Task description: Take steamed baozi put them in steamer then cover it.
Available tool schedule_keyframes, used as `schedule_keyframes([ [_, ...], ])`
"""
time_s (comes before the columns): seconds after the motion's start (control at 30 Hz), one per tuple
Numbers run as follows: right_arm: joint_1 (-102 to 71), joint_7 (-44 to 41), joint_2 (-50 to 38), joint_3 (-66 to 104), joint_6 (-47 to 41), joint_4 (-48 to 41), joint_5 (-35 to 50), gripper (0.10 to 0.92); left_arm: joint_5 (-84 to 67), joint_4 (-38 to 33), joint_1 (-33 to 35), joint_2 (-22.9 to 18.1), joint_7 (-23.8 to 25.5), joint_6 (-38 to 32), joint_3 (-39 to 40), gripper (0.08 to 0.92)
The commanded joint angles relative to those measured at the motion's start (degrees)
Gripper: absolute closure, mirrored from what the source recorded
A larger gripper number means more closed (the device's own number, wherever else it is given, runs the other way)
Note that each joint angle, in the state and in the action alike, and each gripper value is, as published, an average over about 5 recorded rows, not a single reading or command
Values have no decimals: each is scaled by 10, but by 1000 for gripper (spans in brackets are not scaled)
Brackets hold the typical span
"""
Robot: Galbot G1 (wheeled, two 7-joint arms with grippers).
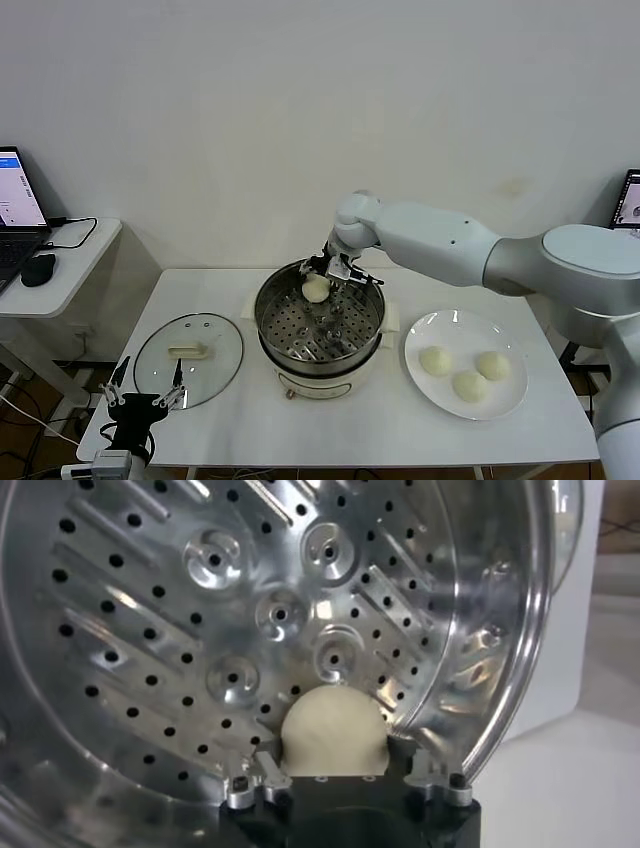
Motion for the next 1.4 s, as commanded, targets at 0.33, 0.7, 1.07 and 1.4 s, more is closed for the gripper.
schedule_keyframes([
  [0.33,144,-108,-159,-28,-347,205,298,203,-3,-10,0,7,2,3,-5,177],
  [0.7,144,-92,-441,-12,-540,403,353,203,-11,-13,-1,16,4,4,-14,177],
  [1.07,33,-99,-518,4,-506,418,233,203,-8,-7,-2,8,4,3,-11,177],
  [1.4,-153,-87,-497,124,-491,357,147,203,-7,-4,-1,3,4,4,-17,177],
])
